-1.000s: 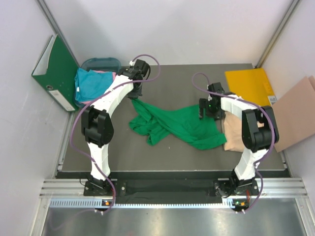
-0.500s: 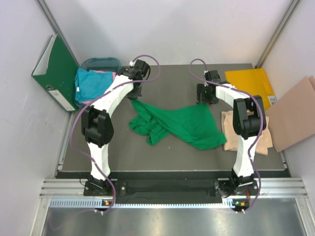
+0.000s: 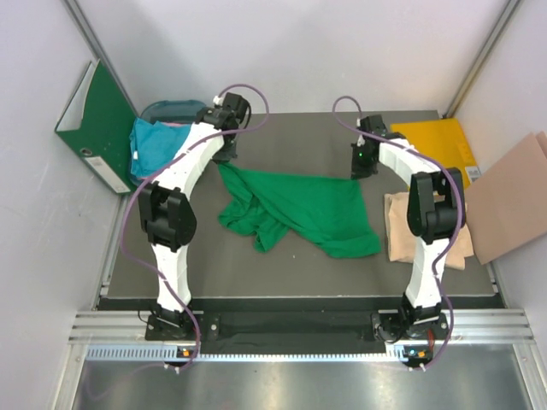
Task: Fold and stack the t-shirts
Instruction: Flatten out the tshirt
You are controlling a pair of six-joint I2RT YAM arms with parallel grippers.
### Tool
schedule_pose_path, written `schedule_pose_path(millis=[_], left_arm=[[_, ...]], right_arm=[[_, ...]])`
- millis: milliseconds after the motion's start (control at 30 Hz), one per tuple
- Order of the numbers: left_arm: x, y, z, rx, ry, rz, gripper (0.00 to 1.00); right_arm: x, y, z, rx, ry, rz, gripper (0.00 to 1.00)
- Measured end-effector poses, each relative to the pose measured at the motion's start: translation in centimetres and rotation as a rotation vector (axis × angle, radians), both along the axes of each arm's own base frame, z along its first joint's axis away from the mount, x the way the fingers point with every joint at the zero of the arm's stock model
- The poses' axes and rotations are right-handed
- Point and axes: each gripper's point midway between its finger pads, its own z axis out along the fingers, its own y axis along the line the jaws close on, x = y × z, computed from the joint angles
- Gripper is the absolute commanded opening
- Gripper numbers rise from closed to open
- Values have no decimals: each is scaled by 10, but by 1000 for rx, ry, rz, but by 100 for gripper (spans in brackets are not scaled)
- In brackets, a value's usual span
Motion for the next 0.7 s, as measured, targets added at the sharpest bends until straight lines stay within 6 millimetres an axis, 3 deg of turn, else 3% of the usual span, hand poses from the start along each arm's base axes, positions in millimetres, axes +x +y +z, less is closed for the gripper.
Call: schedule_pose_path(millis=[133,267,367,533,700], left_arm=[[14,17,15,-6,-49,45,0],[27,25,39,-31,-127,76,0],[27,24,49,-49,-157,85,0],[25,17,87,-106,-267,72,0],[11,21,153,-166,-439,62,0]], right_arm=[[16,-9,52,17,-117,-29,0],[36,-22,145,47,-348,-63,0],[37,-28,224,70,-536,-80,0],[8,-33,311,107,-746,-84,0],[-40,-38,348,139,-858,-83,0]])
